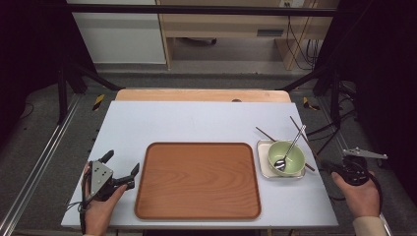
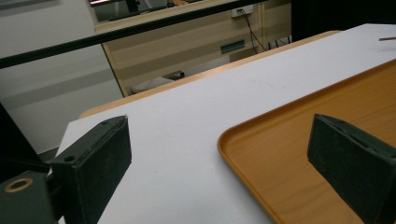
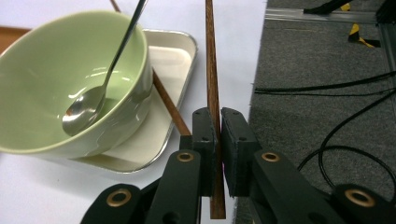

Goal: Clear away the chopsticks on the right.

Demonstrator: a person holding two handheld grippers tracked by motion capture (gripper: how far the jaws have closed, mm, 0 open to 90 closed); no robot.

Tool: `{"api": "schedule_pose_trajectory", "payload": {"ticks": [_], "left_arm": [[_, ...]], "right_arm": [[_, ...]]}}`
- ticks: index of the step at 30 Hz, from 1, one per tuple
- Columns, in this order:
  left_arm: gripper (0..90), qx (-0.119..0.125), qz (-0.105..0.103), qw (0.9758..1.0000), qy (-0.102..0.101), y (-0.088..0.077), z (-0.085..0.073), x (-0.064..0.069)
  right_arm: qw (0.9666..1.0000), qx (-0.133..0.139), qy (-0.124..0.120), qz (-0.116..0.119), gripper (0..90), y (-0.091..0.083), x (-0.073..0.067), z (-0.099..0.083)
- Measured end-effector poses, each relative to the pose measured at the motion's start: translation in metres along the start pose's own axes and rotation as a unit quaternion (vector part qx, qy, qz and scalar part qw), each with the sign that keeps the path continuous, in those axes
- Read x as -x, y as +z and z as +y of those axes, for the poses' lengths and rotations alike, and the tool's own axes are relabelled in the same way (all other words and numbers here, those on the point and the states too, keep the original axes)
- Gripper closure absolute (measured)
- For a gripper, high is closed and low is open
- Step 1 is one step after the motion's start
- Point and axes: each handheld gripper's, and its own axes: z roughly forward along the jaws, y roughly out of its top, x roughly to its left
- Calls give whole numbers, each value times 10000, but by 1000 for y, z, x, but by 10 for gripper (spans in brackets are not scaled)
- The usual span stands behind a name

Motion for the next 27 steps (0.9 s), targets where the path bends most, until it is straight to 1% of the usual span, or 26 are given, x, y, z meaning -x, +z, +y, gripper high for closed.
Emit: {"api": "schedule_pose_trajectory", "payload": {"ticks": [1,3,4,6,8,10,11,12,13,14,17,19,20,21,22,25,27], "left_arm": [[60,52,84,10000,-2,-3,1,-4],[60,84,110,9999,-18,-5,1,-6],[60,115,134,9998,-20,-7,2,-8],[60,162,145,9998,-36,-11,3,-11],[60,169,192,9997,-43,-15,1,-13],[60,165,178,9996,-106,-16,-2,-16],[60,181,161,9996,-151,-17,-2,-16],[60,206,140,9995,-199,-18,-2,-16],[60,227,97,9995,-216,-19,-2,-15],[60,227,97,9995,-216,-19,-2,-15],[58,173,56,9998,-69,-21,-2,-11],[58,128,-2,9999,-58,-22,-3,-10],[58,103,-23,9999,29,-23,-4,-9],[58,103,-23,9999,29,-23,-4,-9],[58,127,-26,9999,15,-24,-4,-9],[59,143,-52,9999,-28,-23,-4,-9],[58,142,-58,9999,-20,-22,-4,-9]], "right_arm": [[10000,16,10,-23,848,-2,1,1],[10000,51,-2,-36,848,-3,2,2],[9999,40,64,-66,848,-5,2,3],[9999,62,57,-132,848,-9,2,5],[9998,72,89,-185,848,-13,1,6],[9996,122,103,-228,848,-17,0,7],[9994,176,81,-293,848,-21,-2,8],[9994,176,81,-293,848,-21,-2,8],[9991,235,94,-329,848,-26,-5,10],[9991,235,94,-329,848,-26,-5,10],[9987,336,70,-365,848,-33,-9,12],[9984,396,75,-387,848,-36,-10,13],[9982,433,56,-408,848,-39,-12,14],[9982,433,56,-408,848,-39,-12,14],[9981,434,6,-434,848,-39,-12,16],[9981,375,16,-486,848,-38,-13,18],[9980,377,12,-498,848,-37,-12,19]]}}
